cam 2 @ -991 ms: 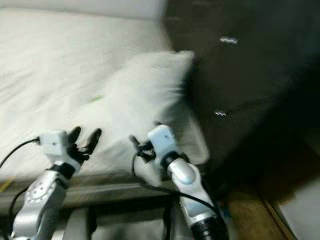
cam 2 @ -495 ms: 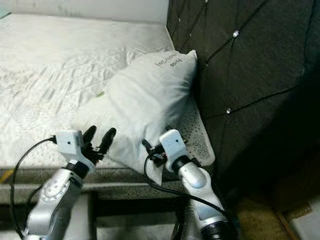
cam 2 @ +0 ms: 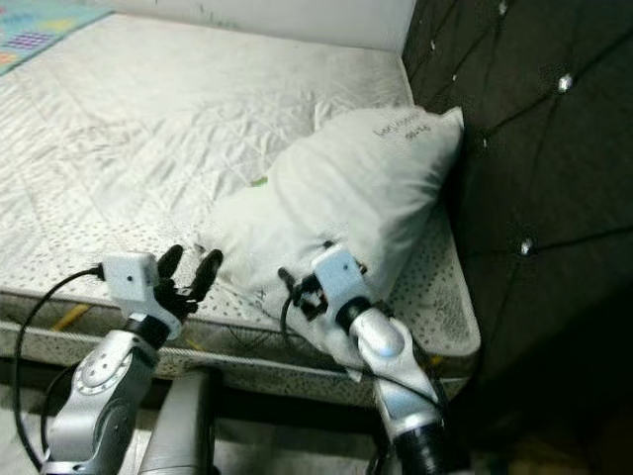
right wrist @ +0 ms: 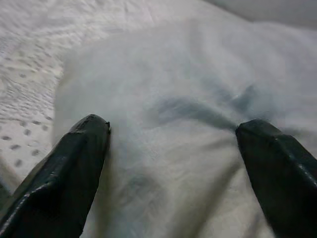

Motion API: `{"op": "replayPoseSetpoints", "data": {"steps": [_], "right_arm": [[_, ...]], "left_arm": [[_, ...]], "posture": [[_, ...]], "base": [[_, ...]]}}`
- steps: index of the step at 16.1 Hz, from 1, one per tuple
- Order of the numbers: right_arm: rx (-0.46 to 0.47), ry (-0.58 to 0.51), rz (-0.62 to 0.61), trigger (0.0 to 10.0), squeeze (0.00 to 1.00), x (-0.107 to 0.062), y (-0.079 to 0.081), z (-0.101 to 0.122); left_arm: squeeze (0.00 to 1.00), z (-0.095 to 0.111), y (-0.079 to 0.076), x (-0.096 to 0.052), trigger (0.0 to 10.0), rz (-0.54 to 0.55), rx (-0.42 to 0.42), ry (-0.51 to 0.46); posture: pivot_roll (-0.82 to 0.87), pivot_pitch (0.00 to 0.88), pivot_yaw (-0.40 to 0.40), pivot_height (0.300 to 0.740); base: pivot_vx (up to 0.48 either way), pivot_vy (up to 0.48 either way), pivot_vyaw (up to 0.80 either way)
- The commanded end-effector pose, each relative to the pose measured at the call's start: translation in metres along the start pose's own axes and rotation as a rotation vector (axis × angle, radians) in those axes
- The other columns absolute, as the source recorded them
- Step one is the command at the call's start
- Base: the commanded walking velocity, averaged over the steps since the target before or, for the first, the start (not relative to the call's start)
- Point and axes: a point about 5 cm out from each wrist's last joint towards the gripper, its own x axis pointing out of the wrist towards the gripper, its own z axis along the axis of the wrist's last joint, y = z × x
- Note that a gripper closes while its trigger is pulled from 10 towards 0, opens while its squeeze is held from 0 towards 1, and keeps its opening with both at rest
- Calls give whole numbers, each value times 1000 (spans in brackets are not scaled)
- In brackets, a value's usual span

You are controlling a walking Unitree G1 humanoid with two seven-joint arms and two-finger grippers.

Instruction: Clean up the room

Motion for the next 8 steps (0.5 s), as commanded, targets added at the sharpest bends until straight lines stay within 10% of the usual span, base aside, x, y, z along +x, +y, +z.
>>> {"op": "replayPoseSetpoints", "data": {"steps": [1,4,8], "right_arm": [[20,50,-42,10000,0,-1,-10,-6],[20,50,-42,10000,0,-1,-10,-6],[-36,22,-328,10000,0,-11,-59,12]], "left_arm": [[0,-3,-1,0,10000,-2,-1,21],[0,-3,-1,0,10000,-2,-1,21],[0,-1,5,-4,10000,15,12,20]], "posture": [[-8,52,-98,480],[-8,52,-98,480],[-5,53,-90,480]], "base": [[0,0,0],[0,0,0],[0,0,0]]}}
